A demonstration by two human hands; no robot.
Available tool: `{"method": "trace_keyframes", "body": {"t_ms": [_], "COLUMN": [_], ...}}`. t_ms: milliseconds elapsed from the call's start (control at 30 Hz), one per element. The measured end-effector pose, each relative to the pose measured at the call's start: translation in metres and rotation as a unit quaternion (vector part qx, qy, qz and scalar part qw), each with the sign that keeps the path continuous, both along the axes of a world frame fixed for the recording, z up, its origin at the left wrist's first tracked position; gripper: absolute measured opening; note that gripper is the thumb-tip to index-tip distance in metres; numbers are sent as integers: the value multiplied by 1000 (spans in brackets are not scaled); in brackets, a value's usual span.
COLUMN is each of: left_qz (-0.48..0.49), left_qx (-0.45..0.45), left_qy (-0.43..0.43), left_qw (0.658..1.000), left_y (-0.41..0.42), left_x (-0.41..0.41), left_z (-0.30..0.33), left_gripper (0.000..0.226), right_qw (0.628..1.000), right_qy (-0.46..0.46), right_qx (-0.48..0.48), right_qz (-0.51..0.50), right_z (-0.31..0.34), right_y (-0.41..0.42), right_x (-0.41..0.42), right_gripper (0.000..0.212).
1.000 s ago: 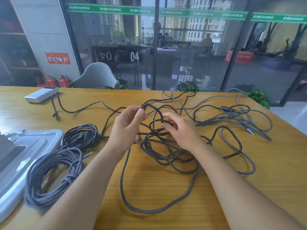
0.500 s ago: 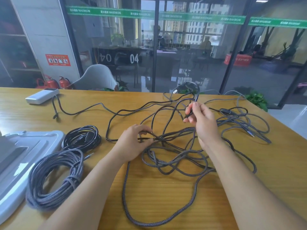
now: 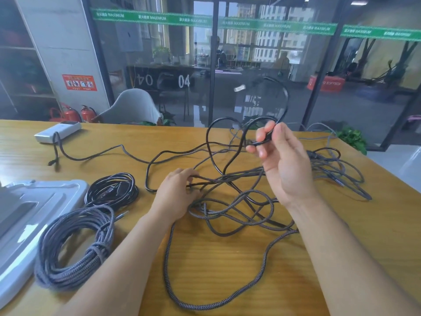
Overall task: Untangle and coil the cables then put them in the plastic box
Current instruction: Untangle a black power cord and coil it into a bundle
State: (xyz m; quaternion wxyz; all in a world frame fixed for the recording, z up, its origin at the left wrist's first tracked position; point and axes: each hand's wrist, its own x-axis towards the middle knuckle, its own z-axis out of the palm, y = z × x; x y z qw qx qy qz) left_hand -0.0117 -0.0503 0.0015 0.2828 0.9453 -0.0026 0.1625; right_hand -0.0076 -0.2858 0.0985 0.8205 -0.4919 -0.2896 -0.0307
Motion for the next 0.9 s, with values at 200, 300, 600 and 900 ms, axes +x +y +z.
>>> {"method": "trace_keyframes", "body": {"t_ms": [200,300,600,900], "left_qz": [16,-5,-131,-68], "left_qx": [-77,-199,-342,-440], "left_qy": [-59,-122,-127,-118], "left_qw": [995,972,922,888], "left_y": [5,-4,-39,-16], "left_x": [-8,-23,-54,-44], "left_z": [5,28,68,64], "left_gripper": [36,30,32,27], "right_qw": [983,976,921,947], "right_qy": [11,20,-66,26], "right_qx": [-174,-215,-383,-320], "right_qz": [52,39,26,22], "right_z": [-19,-27,-31,-37], "right_y": [1,2,13,22], "right_x": [1,3,-6,-7], "right_gripper": [24,25,19,22]}}
